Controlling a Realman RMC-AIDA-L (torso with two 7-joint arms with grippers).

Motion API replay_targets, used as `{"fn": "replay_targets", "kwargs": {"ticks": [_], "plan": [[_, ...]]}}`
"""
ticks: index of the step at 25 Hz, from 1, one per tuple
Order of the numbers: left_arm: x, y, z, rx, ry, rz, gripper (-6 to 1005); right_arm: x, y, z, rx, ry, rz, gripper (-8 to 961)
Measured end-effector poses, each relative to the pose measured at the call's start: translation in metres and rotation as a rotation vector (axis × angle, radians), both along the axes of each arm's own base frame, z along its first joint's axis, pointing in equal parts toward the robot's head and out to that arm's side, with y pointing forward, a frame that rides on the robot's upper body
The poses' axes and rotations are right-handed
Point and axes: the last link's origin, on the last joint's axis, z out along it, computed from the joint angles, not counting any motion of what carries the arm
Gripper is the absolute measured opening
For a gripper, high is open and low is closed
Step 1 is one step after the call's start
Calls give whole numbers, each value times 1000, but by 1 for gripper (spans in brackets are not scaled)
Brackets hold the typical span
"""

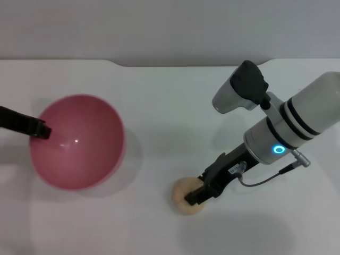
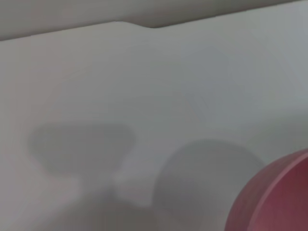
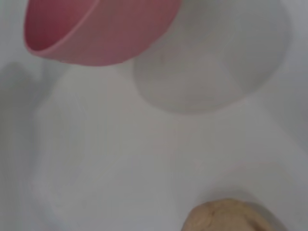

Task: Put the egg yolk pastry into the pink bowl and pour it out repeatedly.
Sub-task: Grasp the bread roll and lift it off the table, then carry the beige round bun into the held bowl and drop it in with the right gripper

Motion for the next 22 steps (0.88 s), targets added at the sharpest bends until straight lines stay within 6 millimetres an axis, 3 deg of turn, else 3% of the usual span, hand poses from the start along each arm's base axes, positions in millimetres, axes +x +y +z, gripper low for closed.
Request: {"fn": "replay_targets", "kwargs": {"ticks": [4, 10, 17, 22], "plan": [[10, 2, -10, -36, 21, -28, 0, -3, 2, 2, 13, 24, -14, 502], [21, 8, -17, -55, 39, -71, -1, 6, 10, 15, 89, 102, -128, 356], [33, 17, -36, -90, 55, -103, 0, 25, 15, 61, 217, 253, -237, 296], [51, 25, -71, -203, 92, -129, 0, 11, 15, 103, 286, 322, -151, 245]]}}
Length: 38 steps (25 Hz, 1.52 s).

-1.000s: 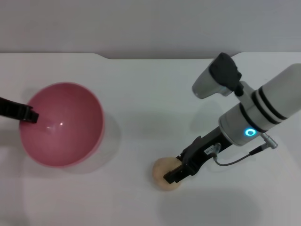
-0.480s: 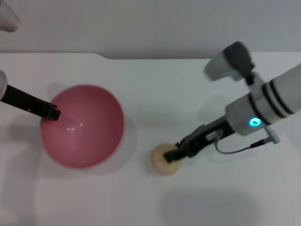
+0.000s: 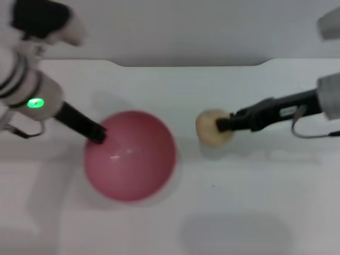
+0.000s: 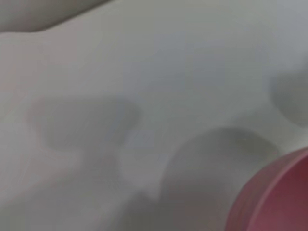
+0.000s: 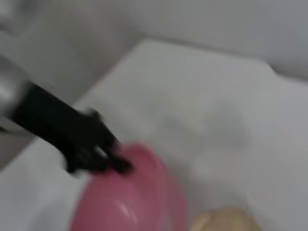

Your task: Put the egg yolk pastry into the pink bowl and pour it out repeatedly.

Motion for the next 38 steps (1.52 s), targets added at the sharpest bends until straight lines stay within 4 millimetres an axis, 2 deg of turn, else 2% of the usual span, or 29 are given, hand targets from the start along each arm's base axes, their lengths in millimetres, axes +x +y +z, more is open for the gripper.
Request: {"fn": "replay_targets", "kwargs": {"ticks": [3, 6, 8, 12, 13, 17, 19, 28, 30, 36, 38], "plan": [[18, 3, -19, -55, 37, -43, 0, -20, -2, 18, 20, 54, 90, 218], [36, 4, -31, -84, 59, -90, 0, -39, -4, 22, 21, 88, 210, 193], [47, 4, -38, -95, 73, -118, 0, -47, -6, 16, -4, 77, 275, 178], [60, 4, -47, -106, 86, -153, -1, -58, -13, -7, -105, 3, 383, 149], [65, 3, -49, -110, 78, -162, -1, -60, -17, -19, -147, -36, 423, 141], [70, 2, -51, -113, 60, -167, -1, -63, -20, -29, -183, -65, 451, 110], [71, 3, -51, -111, 53, -170, -1, -63, -18, -32, -175, -72, 452, 133], [61, 8, -47, -63, 42, -158, -1, -54, -13, -21, -113, -53, 394, 239], [59, 9, -46, -53, 45, -156, -1, -48, -10, -15, -88, -57, 342, 445], [36, 16, -42, 69, 15, -169, -1, -9, 1, 30, 39, -60, 94, 591], [34, 17, -41, 101, 0, -183, 0, 7, -2, 45, 64, -59, 28, 591]]}}
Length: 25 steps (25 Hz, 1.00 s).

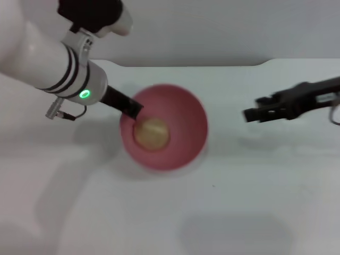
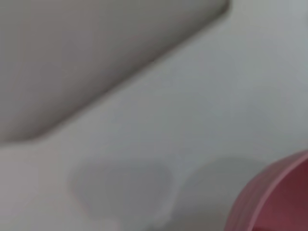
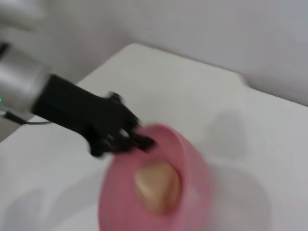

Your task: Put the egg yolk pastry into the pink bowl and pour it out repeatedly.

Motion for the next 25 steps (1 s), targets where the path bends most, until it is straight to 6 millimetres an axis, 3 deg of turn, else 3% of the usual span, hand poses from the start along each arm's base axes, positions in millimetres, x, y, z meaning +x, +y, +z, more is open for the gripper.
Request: {"fn": "replay_targets", "kwargs": {"ticks": [5, 11, 15, 18, 22, 25], "plan": [[-3, -1, 18, 220, -123, -164, 0, 41, -10, 17, 52, -19, -150, 592], [10, -25, 13, 411, -159, -504, 0, 66, -20, 22, 101, 11, -246, 592], [16, -40, -5, 487, -124, -714, -1, 73, -23, 24, 117, 28, -273, 592], [15, -50, -30, 518, -47, -916, -1, 74, -23, 24, 121, 36, -281, 591], [17, -57, -45, 595, -60, -1061, 0, 76, -25, 21, 111, 46, -292, 591], [17, -67, -56, 659, 16, -1267, 0, 78, -26, 19, 106, 51, -301, 591]]}}
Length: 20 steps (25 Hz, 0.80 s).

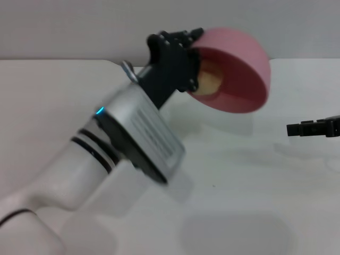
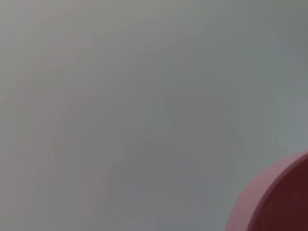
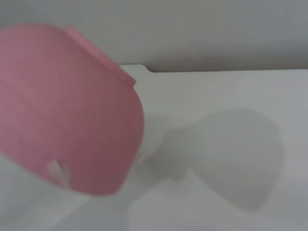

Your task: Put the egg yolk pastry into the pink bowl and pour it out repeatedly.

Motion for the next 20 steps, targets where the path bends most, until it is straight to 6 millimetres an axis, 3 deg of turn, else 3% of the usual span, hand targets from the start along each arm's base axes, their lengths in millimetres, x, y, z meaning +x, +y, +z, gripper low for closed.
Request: {"fn": "replay_targets", "kwargs": {"ticks": [3, 8, 16, 20], "plan": [[-3, -8, -14, 86, 134, -124, 0, 2, -1, 0, 3, 3, -8, 591], [-9, -12, -28, 165, 287, -172, 0, 6, -4, 2, 14, 9, -25, 592], [-13, -10, -16, 253, 260, -168, -1, 7, -4, 1, 12, 16, -32, 591], [-12, 2, 1, 283, 119, -32, -1, 4, -3, -4, -8, 23, -25, 591]]}}
